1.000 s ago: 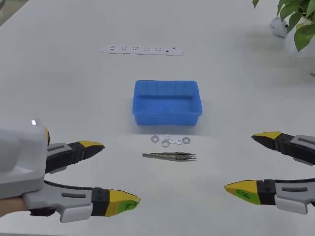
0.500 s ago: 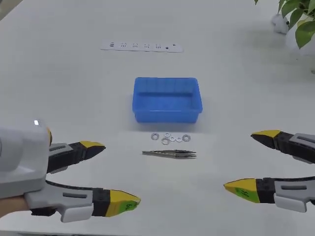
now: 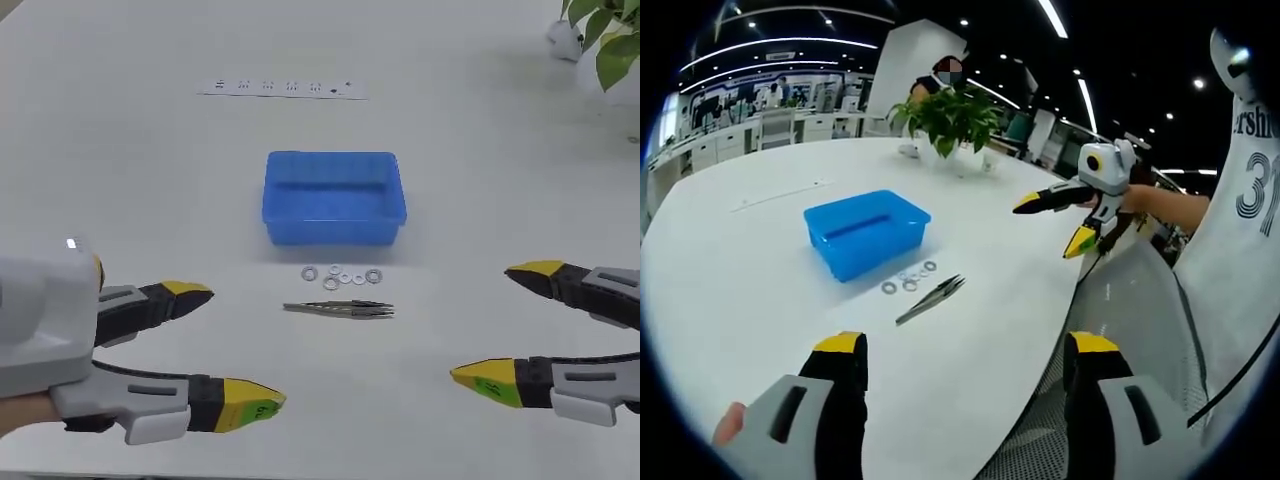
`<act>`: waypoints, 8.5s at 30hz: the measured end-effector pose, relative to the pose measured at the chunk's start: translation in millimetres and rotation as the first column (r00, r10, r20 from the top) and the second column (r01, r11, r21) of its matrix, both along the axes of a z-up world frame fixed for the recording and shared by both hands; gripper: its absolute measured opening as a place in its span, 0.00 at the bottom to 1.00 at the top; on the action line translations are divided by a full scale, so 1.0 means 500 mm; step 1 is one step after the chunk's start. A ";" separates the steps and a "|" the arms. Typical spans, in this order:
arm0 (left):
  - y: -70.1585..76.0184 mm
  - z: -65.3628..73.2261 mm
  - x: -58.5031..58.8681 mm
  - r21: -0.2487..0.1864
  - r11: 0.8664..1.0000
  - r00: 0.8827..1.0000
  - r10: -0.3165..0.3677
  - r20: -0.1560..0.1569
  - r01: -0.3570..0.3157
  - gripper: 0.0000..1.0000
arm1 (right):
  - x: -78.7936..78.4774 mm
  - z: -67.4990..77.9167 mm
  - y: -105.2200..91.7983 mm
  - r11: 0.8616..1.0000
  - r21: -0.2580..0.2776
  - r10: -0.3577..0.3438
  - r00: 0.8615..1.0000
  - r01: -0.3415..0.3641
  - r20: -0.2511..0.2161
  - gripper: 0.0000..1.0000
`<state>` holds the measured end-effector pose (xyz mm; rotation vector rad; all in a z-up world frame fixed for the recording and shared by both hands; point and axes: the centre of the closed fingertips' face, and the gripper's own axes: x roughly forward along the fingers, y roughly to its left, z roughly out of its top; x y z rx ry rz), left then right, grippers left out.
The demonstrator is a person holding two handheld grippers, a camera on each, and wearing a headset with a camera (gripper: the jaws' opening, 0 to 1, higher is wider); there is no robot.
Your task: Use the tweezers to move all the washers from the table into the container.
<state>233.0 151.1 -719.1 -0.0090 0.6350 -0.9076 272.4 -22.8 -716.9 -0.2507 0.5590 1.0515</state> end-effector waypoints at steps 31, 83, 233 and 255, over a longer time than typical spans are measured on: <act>-0.075 -0.124 0.127 0.168 0.970 0.981 -0.186 0.060 0.174 0.51 | 0.056 -0.097 0.130 0.964 -0.117 0.238 0.971 -0.238 -0.011 0.44; -0.098 -0.179 0.144 0.365 0.806 0.855 -0.516 0.049 0.466 0.12 | 0.063 -0.181 0.211 0.826 -0.262 0.505 0.862 -0.498 -0.045 0.06; -0.125 -0.014 0.200 0.204 0.889 0.883 -0.443 0.155 0.410 0.07 | 0.119 -0.131 0.266 0.860 -0.205 0.501 0.847 -0.466 0.178 0.17; -0.120 -0.024 0.213 0.144 0.890 0.895 -0.443 0.048 0.433 0.08 | 0.126 -0.133 0.270 0.873 -0.181 0.478 0.866 -0.452 0.143 0.09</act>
